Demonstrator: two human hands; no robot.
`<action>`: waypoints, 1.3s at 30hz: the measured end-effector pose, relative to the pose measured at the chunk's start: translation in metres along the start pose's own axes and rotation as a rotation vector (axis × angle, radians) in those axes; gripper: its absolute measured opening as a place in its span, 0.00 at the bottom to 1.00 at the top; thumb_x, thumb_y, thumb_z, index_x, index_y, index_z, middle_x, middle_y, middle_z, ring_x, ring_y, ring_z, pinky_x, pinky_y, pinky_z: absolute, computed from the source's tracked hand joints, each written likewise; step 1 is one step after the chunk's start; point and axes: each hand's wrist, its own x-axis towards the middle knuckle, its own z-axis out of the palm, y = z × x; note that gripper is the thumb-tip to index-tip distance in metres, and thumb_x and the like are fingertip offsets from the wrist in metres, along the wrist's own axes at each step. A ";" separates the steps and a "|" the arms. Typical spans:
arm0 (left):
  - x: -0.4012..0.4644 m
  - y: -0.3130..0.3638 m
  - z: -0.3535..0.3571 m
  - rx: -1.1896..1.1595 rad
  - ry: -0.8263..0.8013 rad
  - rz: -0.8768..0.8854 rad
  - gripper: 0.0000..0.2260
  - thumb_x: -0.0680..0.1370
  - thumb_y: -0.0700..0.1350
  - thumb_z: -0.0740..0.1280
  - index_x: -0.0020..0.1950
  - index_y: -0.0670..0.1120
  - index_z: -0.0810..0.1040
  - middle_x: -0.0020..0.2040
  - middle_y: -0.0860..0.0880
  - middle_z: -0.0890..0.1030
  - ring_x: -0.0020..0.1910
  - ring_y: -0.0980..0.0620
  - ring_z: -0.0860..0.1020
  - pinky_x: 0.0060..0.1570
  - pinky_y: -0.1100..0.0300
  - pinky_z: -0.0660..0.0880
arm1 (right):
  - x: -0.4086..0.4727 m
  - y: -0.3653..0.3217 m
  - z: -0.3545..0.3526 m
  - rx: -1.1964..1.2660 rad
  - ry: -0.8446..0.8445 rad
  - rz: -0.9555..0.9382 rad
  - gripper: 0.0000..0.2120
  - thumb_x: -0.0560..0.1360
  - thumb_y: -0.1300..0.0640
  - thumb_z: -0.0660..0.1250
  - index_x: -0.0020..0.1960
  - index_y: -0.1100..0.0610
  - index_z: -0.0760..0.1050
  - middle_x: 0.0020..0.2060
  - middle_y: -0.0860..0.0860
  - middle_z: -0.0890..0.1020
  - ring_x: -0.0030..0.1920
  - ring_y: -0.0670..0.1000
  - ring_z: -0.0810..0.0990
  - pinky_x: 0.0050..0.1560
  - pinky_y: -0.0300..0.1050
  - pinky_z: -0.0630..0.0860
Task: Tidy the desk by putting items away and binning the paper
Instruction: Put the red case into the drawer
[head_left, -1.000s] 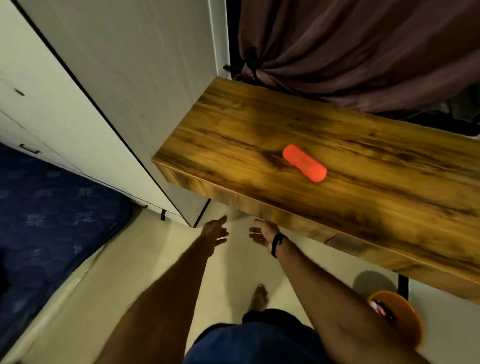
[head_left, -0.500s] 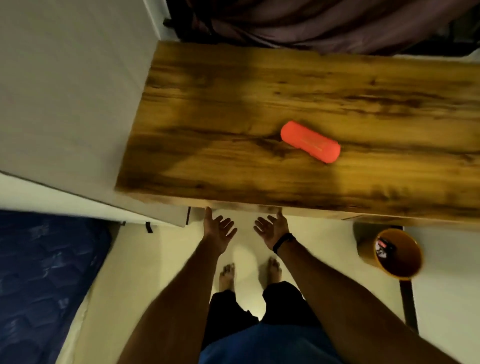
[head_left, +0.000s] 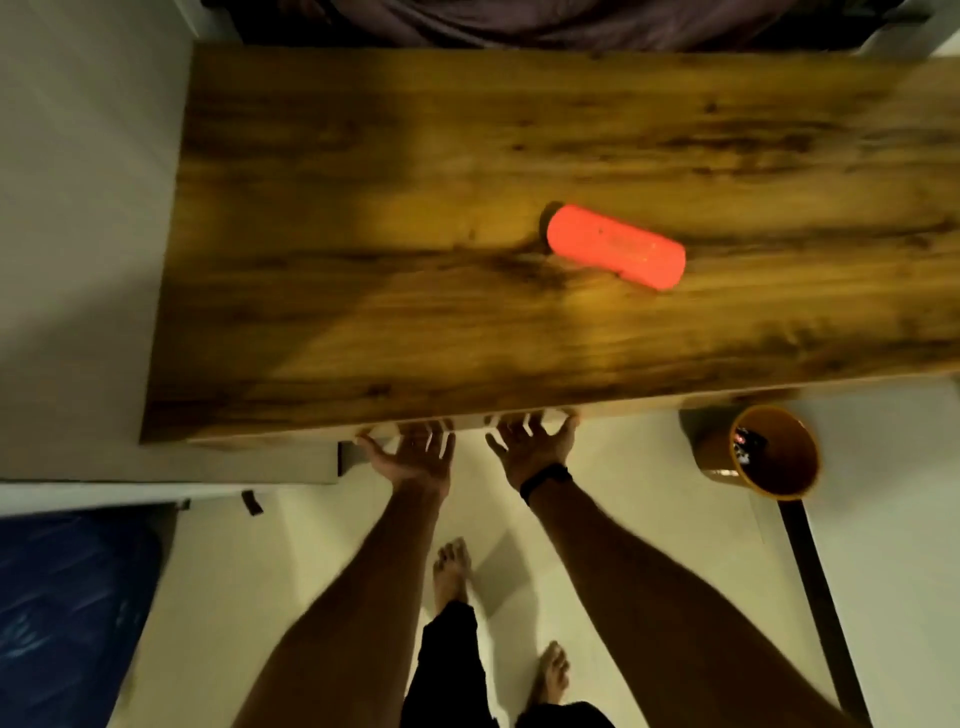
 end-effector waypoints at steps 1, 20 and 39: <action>-0.001 0.000 -0.004 0.028 -0.011 -0.014 0.33 0.70 0.72 0.59 0.55 0.44 0.76 0.50 0.43 0.81 0.50 0.44 0.79 0.55 0.49 0.76 | -0.002 0.001 -0.003 -0.007 -0.004 0.009 0.41 0.71 0.24 0.47 0.71 0.52 0.68 0.73 0.57 0.67 0.74 0.61 0.63 0.74 0.67 0.53; -0.121 -0.037 -0.095 0.239 0.074 0.028 0.43 0.69 0.78 0.47 0.71 0.49 0.68 0.70 0.41 0.71 0.68 0.38 0.70 0.68 0.43 0.65 | -0.114 0.010 -0.116 -0.260 0.053 0.101 0.38 0.74 0.31 0.51 0.75 0.55 0.61 0.73 0.61 0.66 0.73 0.62 0.65 0.73 0.61 0.60; -0.255 -0.086 0.005 1.910 0.021 0.674 0.16 0.75 0.53 0.66 0.60 0.48 0.77 0.62 0.44 0.78 0.63 0.41 0.75 0.60 0.51 0.74 | -0.262 -0.081 -0.040 -1.823 -0.170 -0.452 0.15 0.74 0.55 0.63 0.59 0.54 0.77 0.58 0.55 0.81 0.58 0.55 0.80 0.59 0.48 0.78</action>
